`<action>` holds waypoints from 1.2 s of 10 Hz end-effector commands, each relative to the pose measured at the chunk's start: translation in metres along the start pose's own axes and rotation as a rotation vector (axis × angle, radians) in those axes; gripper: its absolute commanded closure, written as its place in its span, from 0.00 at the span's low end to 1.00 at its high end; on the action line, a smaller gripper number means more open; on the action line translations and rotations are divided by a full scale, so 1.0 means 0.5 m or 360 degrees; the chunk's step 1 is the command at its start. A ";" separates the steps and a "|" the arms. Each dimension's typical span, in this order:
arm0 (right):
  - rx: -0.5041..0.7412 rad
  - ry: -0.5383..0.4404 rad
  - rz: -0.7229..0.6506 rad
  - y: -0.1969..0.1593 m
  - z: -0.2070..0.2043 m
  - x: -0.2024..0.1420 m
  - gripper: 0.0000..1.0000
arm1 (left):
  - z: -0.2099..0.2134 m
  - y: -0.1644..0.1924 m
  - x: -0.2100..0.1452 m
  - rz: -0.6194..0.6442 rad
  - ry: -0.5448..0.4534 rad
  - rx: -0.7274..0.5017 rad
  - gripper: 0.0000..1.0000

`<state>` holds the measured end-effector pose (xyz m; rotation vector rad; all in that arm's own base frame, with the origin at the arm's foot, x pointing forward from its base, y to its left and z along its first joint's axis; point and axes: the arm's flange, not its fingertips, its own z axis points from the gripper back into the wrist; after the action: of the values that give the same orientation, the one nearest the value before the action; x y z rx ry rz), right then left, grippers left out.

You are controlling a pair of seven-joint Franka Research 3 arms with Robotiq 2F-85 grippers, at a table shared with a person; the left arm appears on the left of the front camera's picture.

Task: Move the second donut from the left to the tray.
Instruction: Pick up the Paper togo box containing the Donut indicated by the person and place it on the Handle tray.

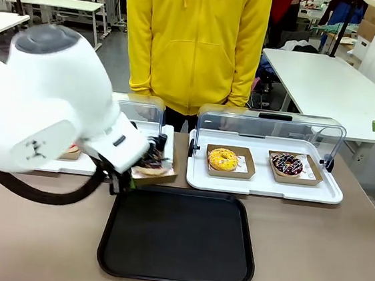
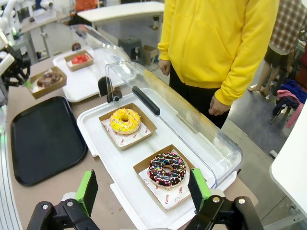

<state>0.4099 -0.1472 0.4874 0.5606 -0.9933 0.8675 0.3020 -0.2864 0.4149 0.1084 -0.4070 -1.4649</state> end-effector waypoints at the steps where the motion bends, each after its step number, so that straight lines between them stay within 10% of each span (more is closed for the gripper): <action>1: 0.0003 -0.0009 0.0006 0.001 0.000 0.002 0.00 | -0.053 -0.045 0.031 -0.0035 0.0043 0.0032 0.98; 12: 0.0003 -0.0009 0.0006 0.001 0.000 0.002 0.00 | -0.174 -0.151 0.105 -0.0206 0.0033 -0.0180 0.98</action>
<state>0.4099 -0.1473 0.4875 0.5605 -0.9934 0.8674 0.2613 -0.3575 0.3182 0.0501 -0.2961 -1.6107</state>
